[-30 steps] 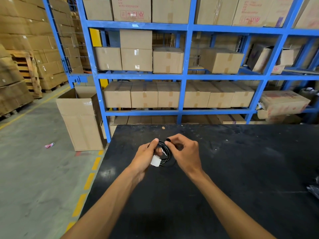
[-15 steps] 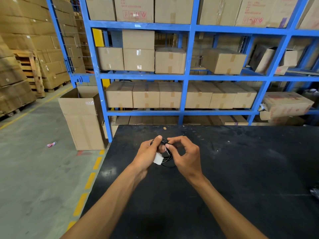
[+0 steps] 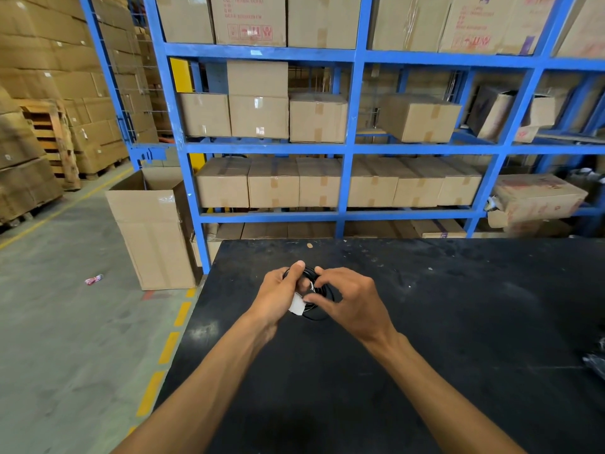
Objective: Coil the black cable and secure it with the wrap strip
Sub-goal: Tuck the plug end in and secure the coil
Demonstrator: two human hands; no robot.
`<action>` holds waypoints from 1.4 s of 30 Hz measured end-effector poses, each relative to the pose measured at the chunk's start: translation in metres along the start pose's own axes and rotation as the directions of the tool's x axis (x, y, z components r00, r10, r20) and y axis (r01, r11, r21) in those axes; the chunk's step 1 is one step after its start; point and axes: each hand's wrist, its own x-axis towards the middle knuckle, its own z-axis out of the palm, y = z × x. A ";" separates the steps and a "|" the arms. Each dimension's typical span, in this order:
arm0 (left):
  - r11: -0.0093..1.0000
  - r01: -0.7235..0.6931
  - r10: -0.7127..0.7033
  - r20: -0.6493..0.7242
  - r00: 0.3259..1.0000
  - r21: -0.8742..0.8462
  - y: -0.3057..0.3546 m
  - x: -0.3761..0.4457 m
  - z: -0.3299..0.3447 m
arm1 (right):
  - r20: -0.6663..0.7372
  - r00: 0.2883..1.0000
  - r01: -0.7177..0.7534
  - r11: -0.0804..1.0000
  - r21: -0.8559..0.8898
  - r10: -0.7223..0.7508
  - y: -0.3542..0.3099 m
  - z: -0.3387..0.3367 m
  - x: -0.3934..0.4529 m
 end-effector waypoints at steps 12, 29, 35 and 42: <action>0.979 -0.104 0.115 -0.051 0.992 0.178 -0.002 -0.002 0.003 | 0.067 0.997 -0.025 0.992 -0.125 0.033 -0.008 -0.003 0.004; 0.995 0.016 -0.012 -0.042 0.999 0.100 -0.027 0.000 0.004 | 0.127 0.991 -0.026 0.993 -0.117 0.041 -0.005 0.004 0.006; 0.998 0.046 -0.046 0.014 0.999 0.043 -0.023 0.001 -0.006 | 0.005 0.975 -0.222 0.970 0.095 0.223 -0.002 0.012 0.008; 0.995 0.086 -0.087 0.033 0.996 0.044 -0.031 0.000 -0.017 | 0.034 0.971 -0.237 0.967 0.089 0.235 -0.002 0.029 0.005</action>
